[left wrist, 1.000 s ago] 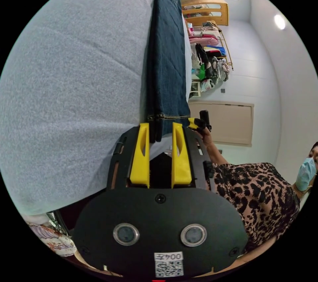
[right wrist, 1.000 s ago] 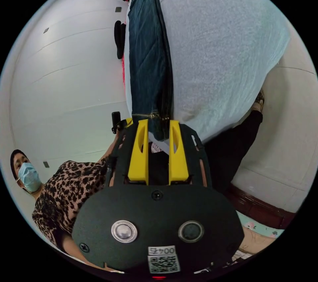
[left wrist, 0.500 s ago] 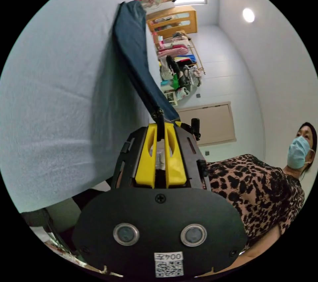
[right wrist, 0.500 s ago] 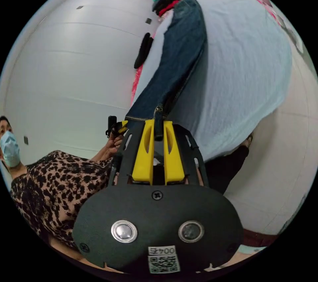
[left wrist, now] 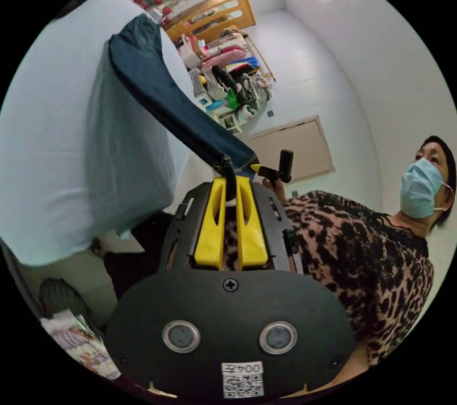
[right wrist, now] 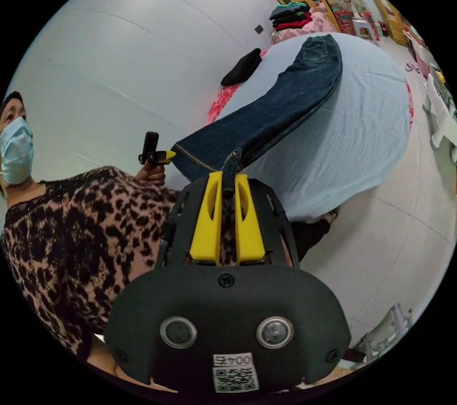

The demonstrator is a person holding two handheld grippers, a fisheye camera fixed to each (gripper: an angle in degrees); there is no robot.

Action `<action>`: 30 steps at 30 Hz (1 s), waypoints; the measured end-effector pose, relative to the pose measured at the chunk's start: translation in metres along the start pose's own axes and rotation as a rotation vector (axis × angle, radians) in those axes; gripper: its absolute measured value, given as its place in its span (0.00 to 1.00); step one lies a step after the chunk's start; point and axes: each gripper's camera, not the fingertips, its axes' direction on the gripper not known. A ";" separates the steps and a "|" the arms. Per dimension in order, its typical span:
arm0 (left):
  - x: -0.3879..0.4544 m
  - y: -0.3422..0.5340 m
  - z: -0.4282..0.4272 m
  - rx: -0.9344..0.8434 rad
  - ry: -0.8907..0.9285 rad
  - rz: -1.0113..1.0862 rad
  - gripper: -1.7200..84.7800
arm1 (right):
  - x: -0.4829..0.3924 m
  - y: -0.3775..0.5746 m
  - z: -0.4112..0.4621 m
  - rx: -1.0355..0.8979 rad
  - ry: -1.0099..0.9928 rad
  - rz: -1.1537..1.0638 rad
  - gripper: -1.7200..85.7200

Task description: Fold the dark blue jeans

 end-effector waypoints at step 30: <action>0.048 -0.241 -0.007 0.233 -0.011 -0.022 0.06 | 0.046 -0.303 -0.085 0.151 -0.155 0.107 0.08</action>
